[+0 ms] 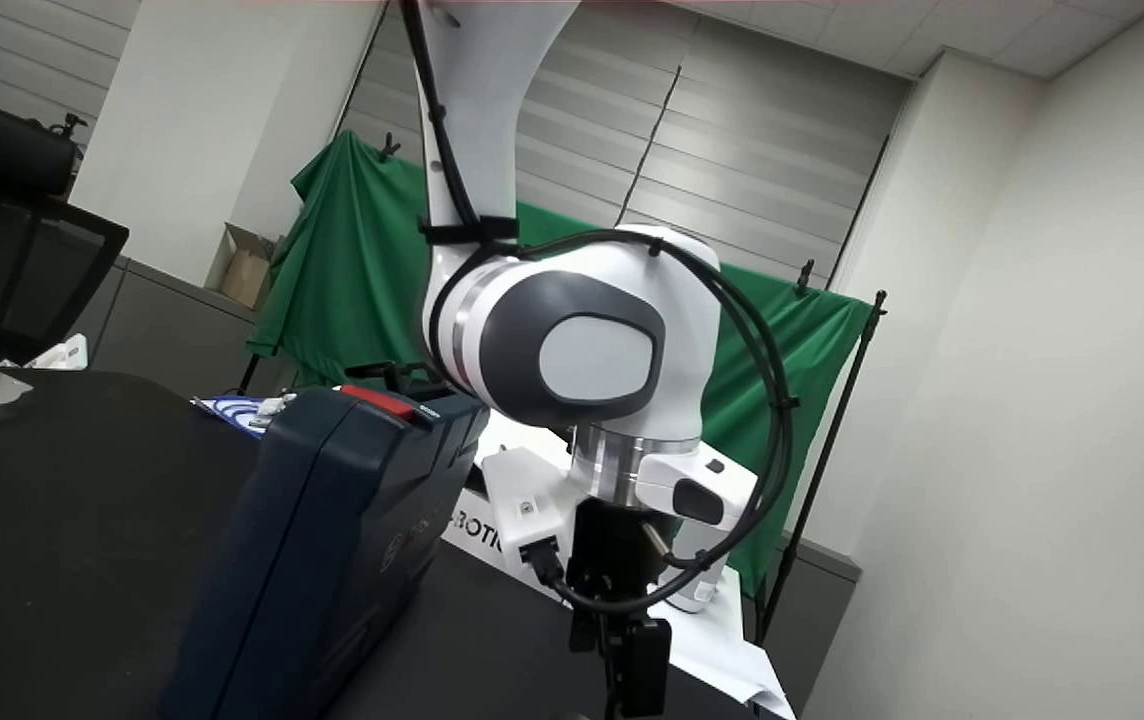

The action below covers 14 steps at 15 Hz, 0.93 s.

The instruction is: Move the bottle from right to left, lifting it over the briefcase

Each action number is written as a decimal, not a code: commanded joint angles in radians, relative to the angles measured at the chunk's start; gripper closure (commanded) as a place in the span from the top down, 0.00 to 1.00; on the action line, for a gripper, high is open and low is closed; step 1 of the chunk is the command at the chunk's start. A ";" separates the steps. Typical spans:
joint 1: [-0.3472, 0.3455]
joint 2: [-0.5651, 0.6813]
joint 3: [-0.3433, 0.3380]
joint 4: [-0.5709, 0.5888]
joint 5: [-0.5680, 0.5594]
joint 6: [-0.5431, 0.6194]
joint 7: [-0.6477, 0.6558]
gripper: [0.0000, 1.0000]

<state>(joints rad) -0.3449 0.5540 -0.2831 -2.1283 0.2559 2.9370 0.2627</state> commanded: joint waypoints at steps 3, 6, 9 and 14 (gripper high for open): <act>0.020 0.070 -0.040 0.084 -0.005 -0.061 0.046 1.00; 0.028 0.098 -0.055 0.107 -0.008 -0.082 0.054 1.00; 0.033 0.116 -0.060 0.123 -0.009 -0.102 0.056 1.00; 0.038 0.128 -0.063 0.141 -0.008 -0.146 0.064 1.00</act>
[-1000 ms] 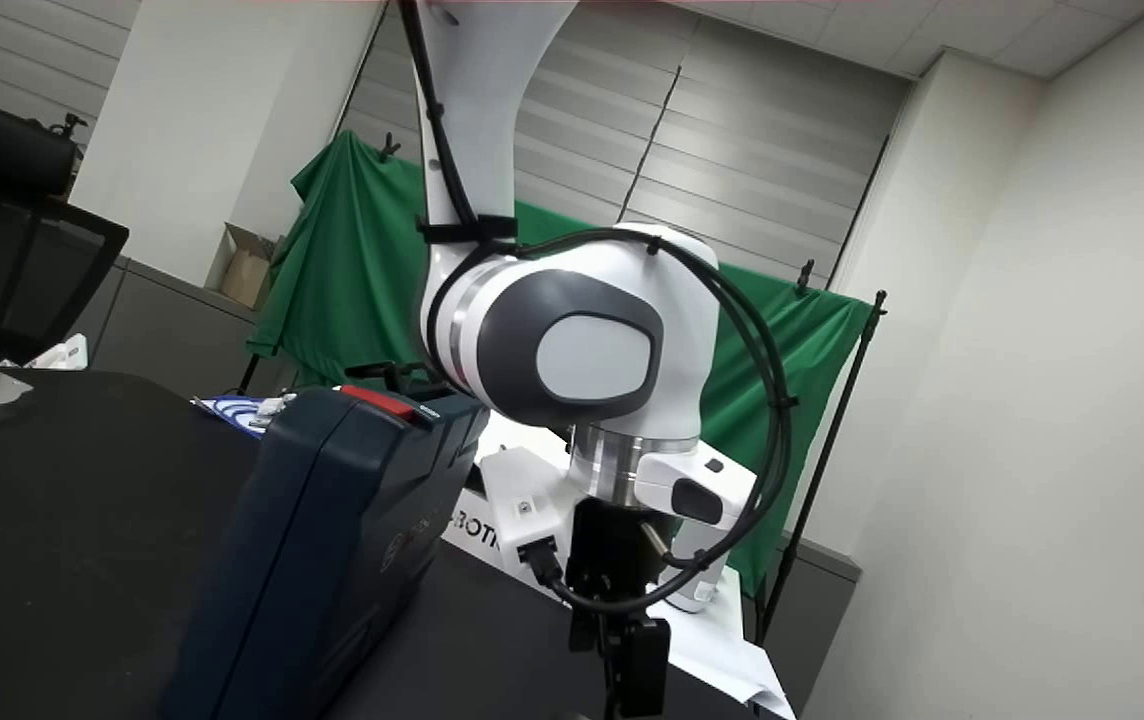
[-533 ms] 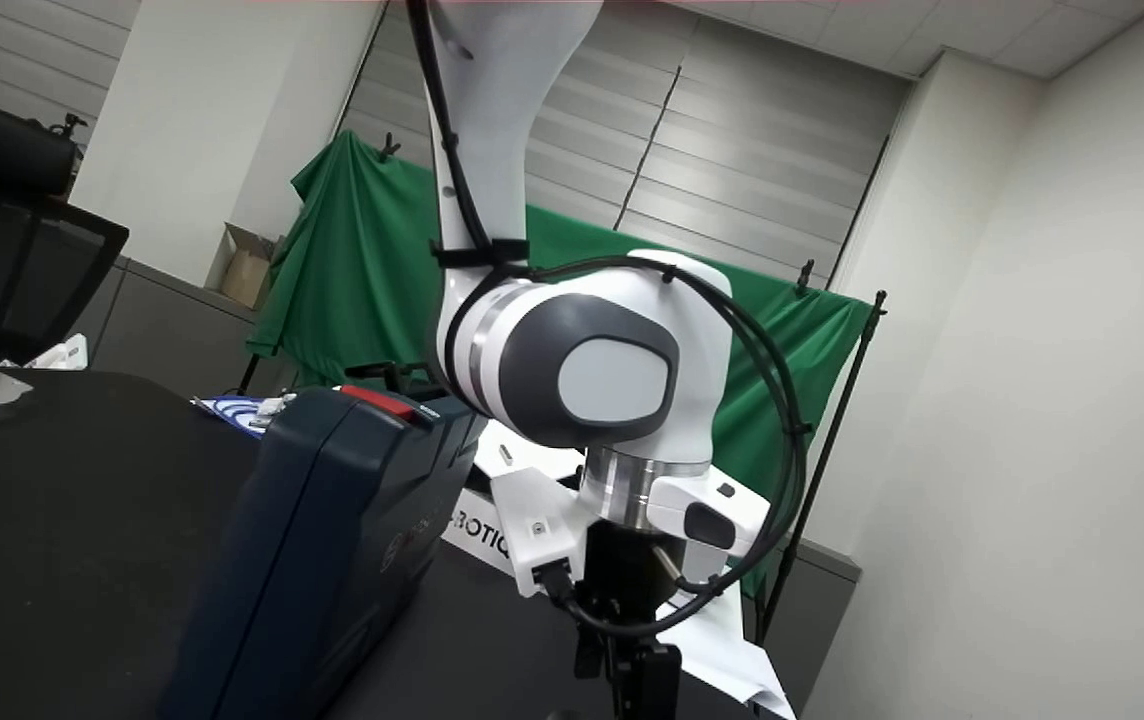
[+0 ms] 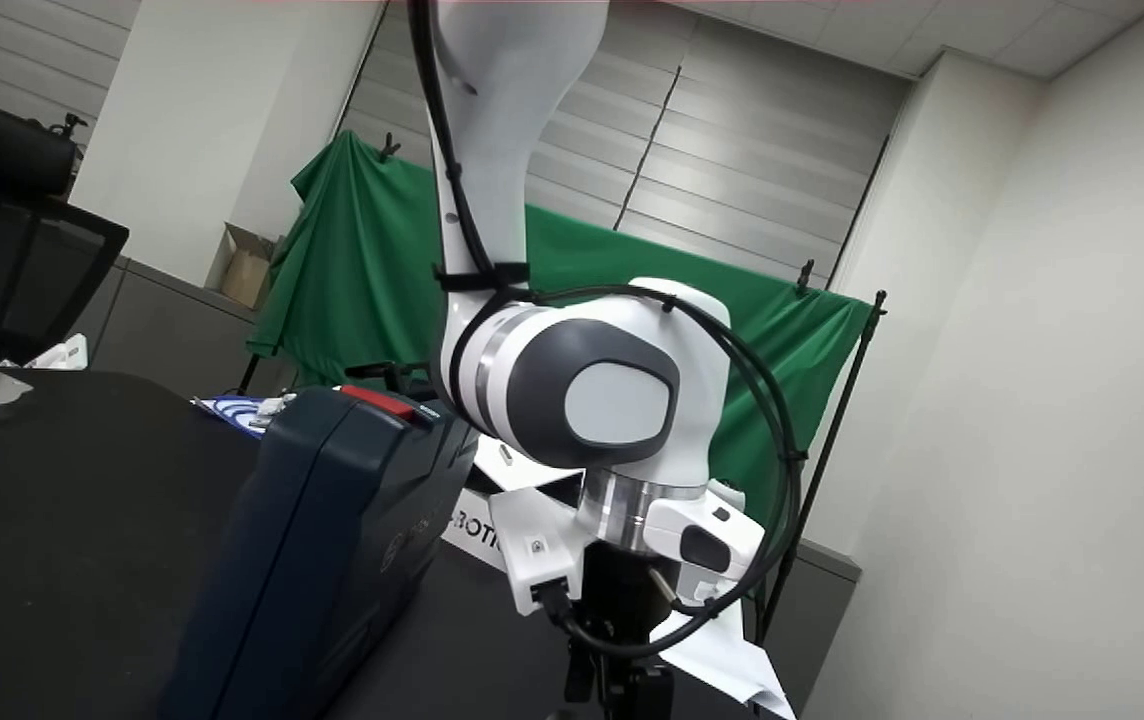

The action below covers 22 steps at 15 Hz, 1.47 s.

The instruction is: Move the bottle from right to left, lifting it over the briefcase

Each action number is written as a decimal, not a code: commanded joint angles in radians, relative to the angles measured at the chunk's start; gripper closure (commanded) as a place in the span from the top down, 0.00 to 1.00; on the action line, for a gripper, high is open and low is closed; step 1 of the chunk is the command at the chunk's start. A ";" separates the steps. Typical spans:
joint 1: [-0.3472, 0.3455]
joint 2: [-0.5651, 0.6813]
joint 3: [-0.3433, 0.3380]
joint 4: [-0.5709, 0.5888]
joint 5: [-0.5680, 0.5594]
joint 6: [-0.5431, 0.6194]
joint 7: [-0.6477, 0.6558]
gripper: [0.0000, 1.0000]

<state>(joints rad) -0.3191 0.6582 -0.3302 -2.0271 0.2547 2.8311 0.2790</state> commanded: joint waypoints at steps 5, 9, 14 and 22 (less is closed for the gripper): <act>0.014 0.032 -0.017 0.050 -0.009 -0.061 0.054 1.00; 0.017 0.040 -0.018 0.061 -0.011 -0.093 0.063 1.00; 0.014 0.040 -0.010 0.064 -0.006 -0.100 0.062 0.66; 0.023 -0.017 -0.006 0.041 -0.001 -0.074 0.054 0.36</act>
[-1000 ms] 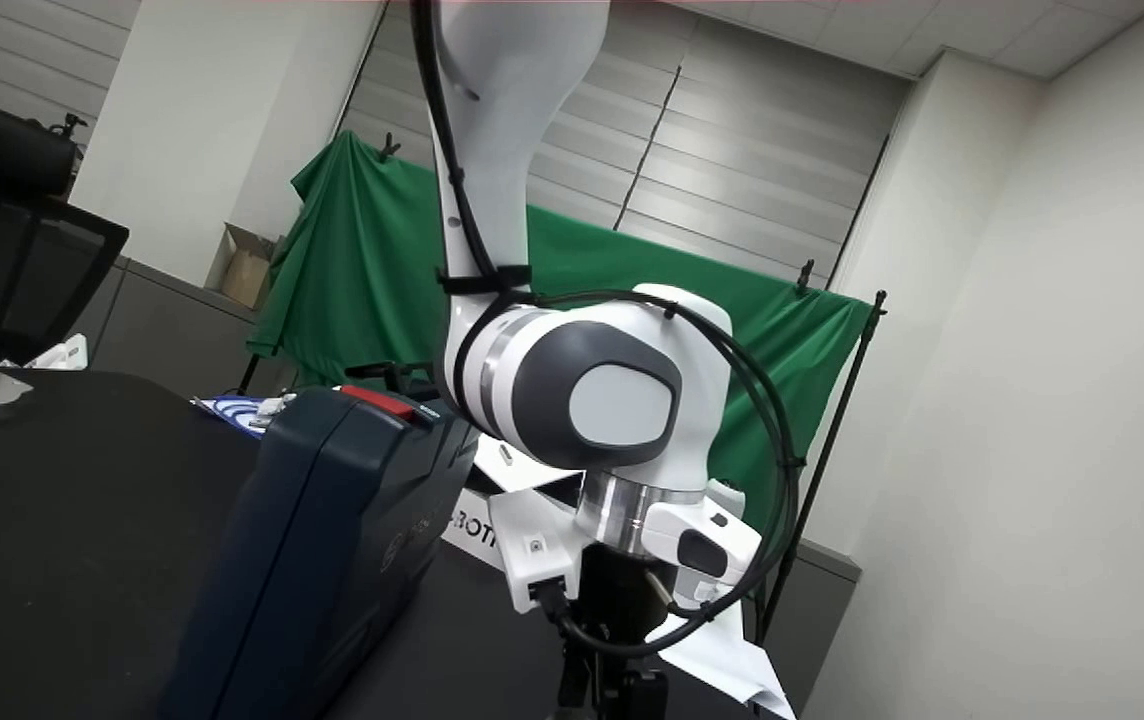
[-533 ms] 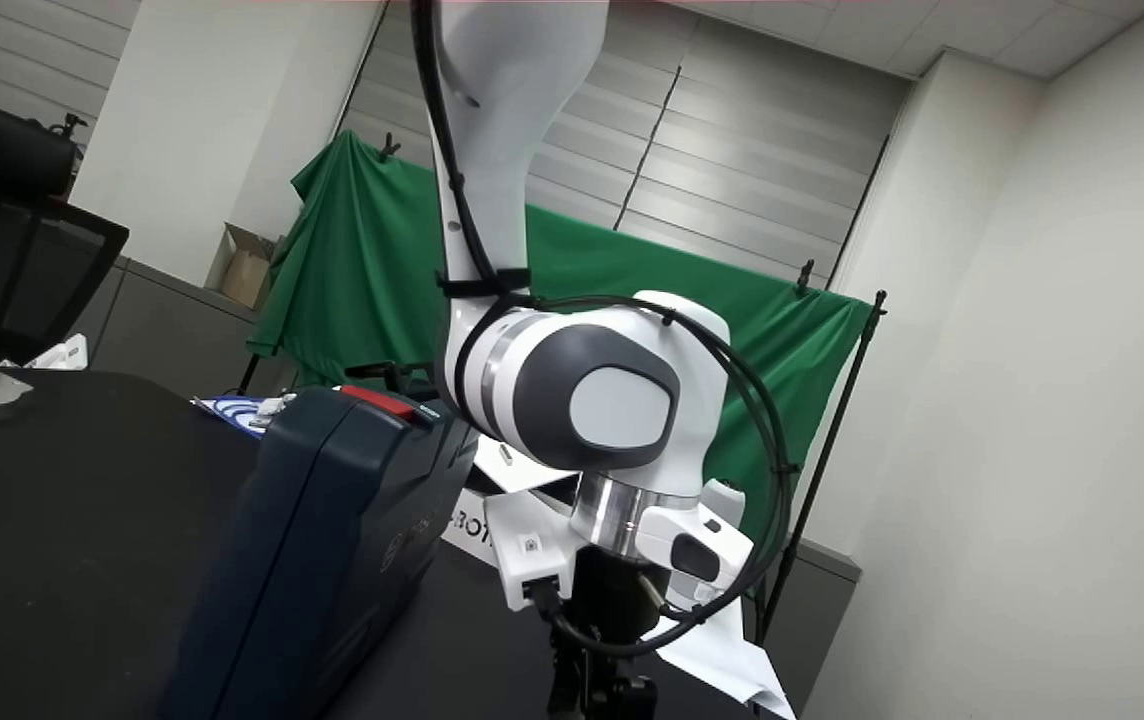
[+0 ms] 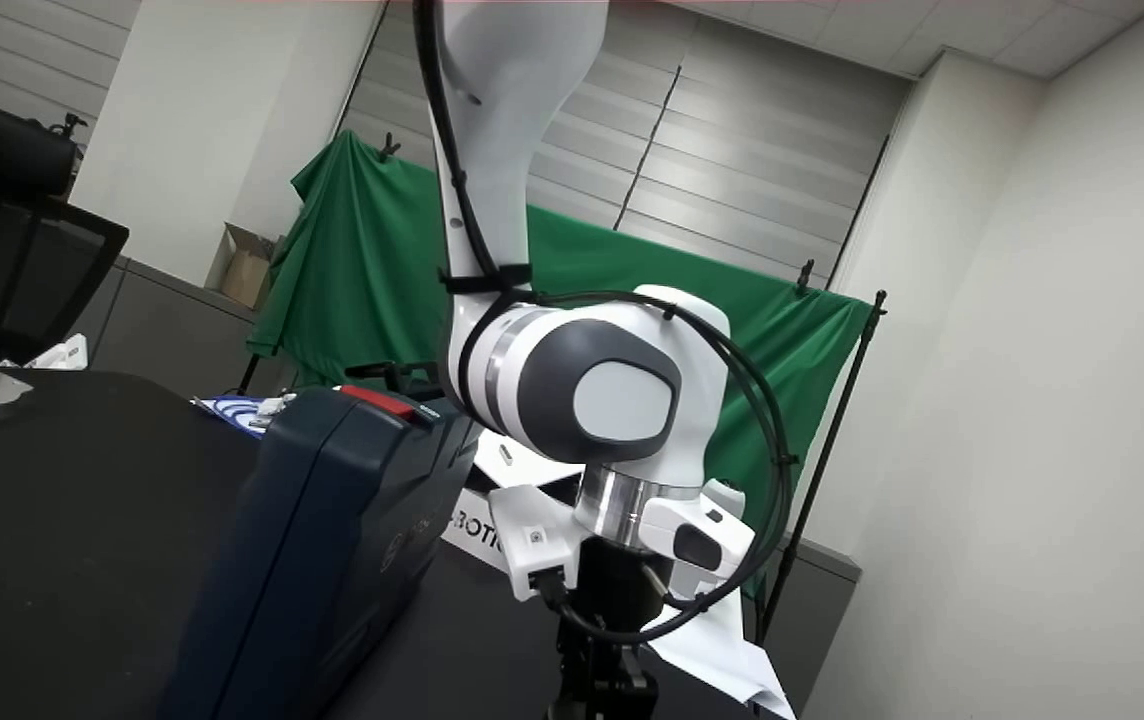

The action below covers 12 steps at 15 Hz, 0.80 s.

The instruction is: Move the bottle from right to left, lifting it over the briefcase

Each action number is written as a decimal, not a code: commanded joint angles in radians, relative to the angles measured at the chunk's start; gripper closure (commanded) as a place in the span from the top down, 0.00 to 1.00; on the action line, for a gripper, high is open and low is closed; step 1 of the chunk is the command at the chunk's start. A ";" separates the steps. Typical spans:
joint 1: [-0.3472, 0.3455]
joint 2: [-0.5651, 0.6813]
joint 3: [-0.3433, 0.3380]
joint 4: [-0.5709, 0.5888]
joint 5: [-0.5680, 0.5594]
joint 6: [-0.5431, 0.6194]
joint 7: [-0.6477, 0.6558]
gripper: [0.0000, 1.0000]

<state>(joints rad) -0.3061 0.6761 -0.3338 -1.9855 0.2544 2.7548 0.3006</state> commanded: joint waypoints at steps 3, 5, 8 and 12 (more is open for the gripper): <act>0.018 -0.116 0.006 -0.045 0.006 0.058 0.016 0.36; 0.023 -0.193 0.019 -0.088 0.016 0.112 0.007 0.36; 0.036 -0.335 0.059 -0.193 0.038 0.274 -0.013 0.36; 0.047 -0.515 0.139 -0.350 0.068 0.521 -0.015 0.36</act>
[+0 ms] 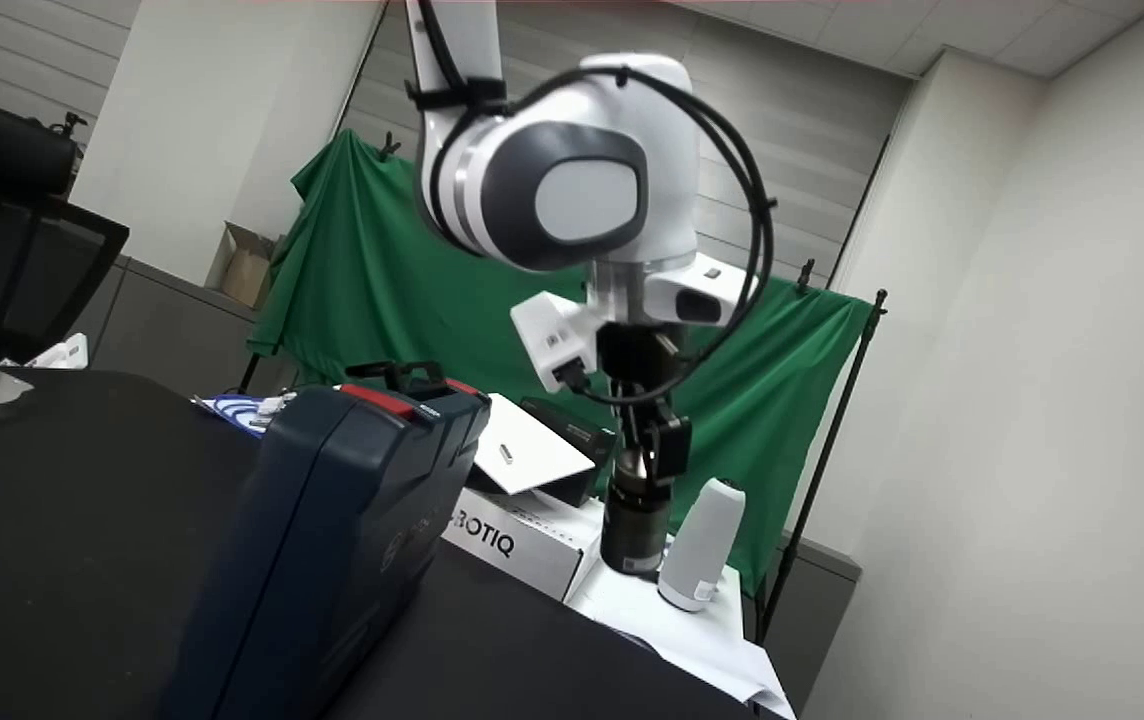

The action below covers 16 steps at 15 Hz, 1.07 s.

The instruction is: Move the bottle from right to left, lifting it over the briefcase

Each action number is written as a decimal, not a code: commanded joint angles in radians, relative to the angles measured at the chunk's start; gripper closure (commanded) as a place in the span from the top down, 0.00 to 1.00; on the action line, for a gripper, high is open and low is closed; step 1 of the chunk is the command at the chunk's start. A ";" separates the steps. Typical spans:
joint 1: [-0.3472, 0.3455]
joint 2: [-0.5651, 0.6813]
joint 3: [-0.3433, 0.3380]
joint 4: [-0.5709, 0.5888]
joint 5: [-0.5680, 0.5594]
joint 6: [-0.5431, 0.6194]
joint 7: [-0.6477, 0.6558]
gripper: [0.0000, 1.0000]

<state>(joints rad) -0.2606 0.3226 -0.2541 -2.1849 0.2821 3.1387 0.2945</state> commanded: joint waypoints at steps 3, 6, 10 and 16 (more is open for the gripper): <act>-0.014 -0.294 0.166 -0.259 0.053 0.300 0.039 0.36; 0.021 -0.443 0.199 -0.299 0.012 0.336 0.109 0.36; 0.108 -0.591 0.229 -0.368 -0.013 0.320 0.187 0.36; 0.308 -0.667 0.272 -0.510 0.059 0.320 0.185 0.36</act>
<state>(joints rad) -0.0276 -0.3102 -0.0030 -2.6234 0.2938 3.4520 0.4648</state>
